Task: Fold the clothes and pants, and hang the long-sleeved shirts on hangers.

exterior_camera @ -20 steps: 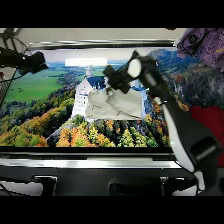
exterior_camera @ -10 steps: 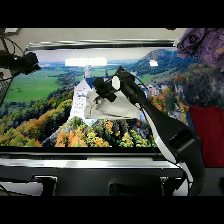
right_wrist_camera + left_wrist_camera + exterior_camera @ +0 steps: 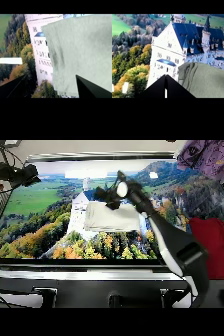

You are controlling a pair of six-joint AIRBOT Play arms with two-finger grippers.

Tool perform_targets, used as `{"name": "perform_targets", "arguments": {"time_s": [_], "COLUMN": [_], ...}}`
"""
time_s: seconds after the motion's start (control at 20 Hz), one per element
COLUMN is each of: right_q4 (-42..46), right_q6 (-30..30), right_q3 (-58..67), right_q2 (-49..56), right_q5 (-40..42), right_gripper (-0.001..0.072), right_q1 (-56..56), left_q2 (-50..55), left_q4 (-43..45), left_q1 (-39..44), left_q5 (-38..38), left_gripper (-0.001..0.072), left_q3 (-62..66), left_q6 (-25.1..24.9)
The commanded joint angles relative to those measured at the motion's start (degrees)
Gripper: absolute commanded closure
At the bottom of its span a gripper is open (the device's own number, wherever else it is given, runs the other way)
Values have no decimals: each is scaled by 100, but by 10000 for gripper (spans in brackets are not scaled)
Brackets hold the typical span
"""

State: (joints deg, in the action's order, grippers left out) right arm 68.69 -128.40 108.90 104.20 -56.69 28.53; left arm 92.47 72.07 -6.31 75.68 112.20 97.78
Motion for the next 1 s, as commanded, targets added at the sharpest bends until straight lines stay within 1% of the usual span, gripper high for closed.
{"name": "perform_targets", "arguments": {"time_s": [0.0, 0.15, 0.2, 0.3, 0.4, 0.5, 0.55, 0.6, 0.75, 0.85, 0.95], "right_q4": [-85, -225, -435, -1233, -2288, -2931, -3038, -3128, -3373, -3421, -3580], "right_q6": [1193, 2323, 2706, 3432, 4107, 4599, 4813, 4992, 5335, 5477, 5606], "right_q3": [7, -2, -83, -654, -1545, -2371, -2708, -2949, -3359, -3370, -3370], "right_q2": [-603, -892, -887, -863, -815, -739, -691, -614, -234, 50, 214], "right_q5": [-946, -2017, -2264, -2404, -2232, -1882, -1672, -1513, -1167, -1019, -787], "right_gripper": [32, 44, 44, 45, 53, 55, 76, 113, 133, 166, 174], "right_q1": [-922, -2184, -2623, -3388, -3947, -4197, -4192, -4142, -3908, -3694, -3517], "left_q2": [-2, -2, -2, -2, -2, -2, -2, -2, -2, -2, -2], "left_q4": [0, 0, -2, 0, -2, 0, -2, -4, -24, -76, -116], "left_q1": [-2, -2, -2, -2, -2, -2, -2, -2, -2, -2, -2], "left_q5": [-2, -2, -2, -4, -4, -4, -2, -2, -2, -2, -4], "left_gripper": [691, 691, 691, 691, 691, 691, 691, 691, 690, 690, 690], "left_q3": [0, 0, 0, 0, 0, 0, 0, 0, 0, 0, 0], "left_q6": [-2, -2, -2, 0, 0, 0, 0, 2, 46, 46, 46]}}
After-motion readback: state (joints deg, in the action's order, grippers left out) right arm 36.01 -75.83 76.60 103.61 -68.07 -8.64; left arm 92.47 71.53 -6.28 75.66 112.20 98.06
